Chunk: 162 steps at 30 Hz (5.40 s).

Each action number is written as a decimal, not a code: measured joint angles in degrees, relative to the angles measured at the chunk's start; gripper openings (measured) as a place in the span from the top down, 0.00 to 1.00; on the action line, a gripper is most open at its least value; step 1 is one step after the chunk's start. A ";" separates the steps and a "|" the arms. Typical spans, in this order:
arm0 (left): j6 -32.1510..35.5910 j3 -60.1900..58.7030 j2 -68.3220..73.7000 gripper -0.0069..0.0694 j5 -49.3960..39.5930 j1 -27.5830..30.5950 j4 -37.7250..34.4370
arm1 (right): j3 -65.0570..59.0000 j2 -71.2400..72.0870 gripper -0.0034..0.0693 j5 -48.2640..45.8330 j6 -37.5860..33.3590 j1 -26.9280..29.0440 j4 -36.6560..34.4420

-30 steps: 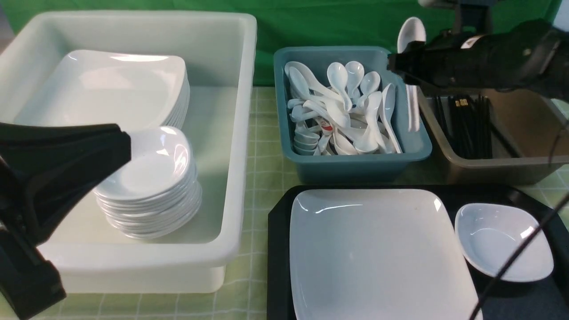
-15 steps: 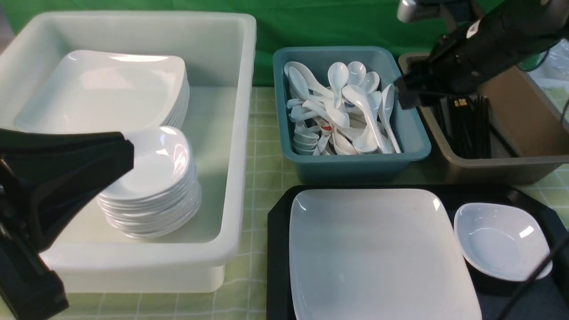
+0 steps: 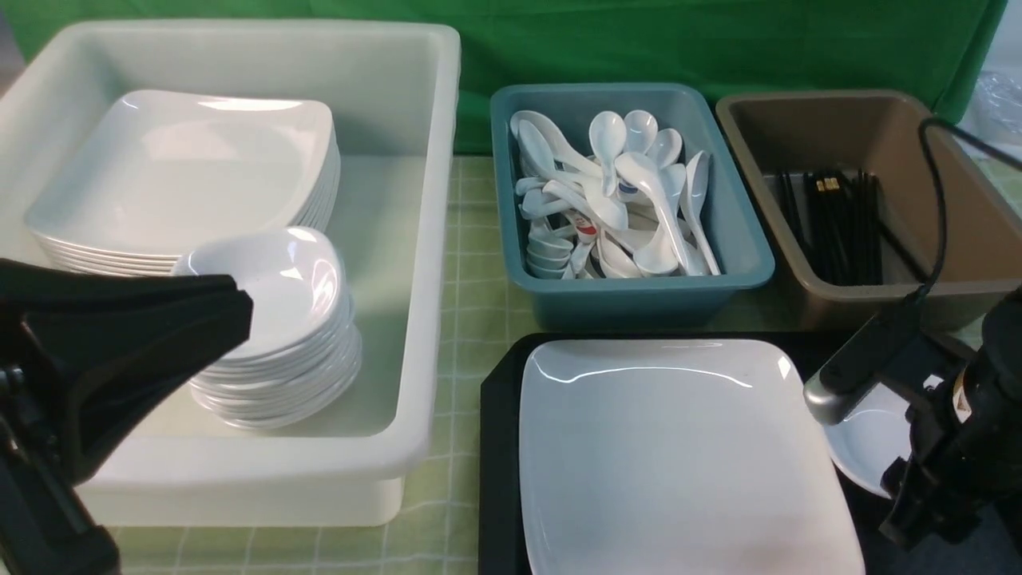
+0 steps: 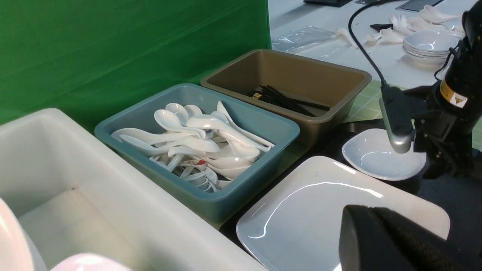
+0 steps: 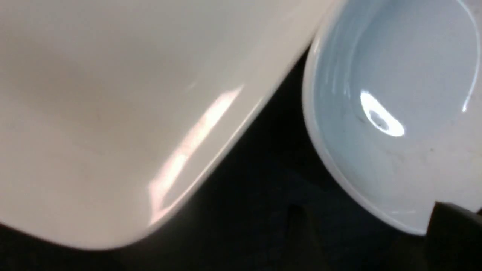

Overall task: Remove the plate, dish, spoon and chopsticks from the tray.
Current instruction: Use the right arm to grab a small plate from the dinner plate, then use the right arm to put the small plate into the large storage box on the left, then use the left arm to grab a plate from the dinner plate, then use the left arm to put the plate into the large storage box on the left

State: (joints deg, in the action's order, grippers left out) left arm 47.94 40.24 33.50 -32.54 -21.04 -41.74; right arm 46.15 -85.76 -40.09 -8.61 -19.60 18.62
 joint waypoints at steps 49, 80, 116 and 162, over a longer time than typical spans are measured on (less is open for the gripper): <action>-47.94 8.64 -21.73 0.88 -26.04 0.00 51.60 | 75.95 -32.14 0.87 -6.59 -7.72 -38.09 -11.43; -24.32 4.57 -6.95 0.88 -20.48 -1.64 24.75 | 75.13 -18.72 0.75 -26.83 3.68 -40.16 -1.71; -13.56 16.37 68.02 0.30 1.56 -36.26 53.08 | 4.50 56.26 0.83 -23.89 34.39 -40.16 -2.02; -24.35 27.27 33.22 0.87 -8.84 -37.48 56.05 | 8.18 55.81 0.82 -16.10 49.79 -40.16 15.30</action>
State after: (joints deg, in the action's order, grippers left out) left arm 23.59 67.51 66.72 -41.37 -58.52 14.31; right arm 54.33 -29.94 -56.19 41.18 -59.76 33.92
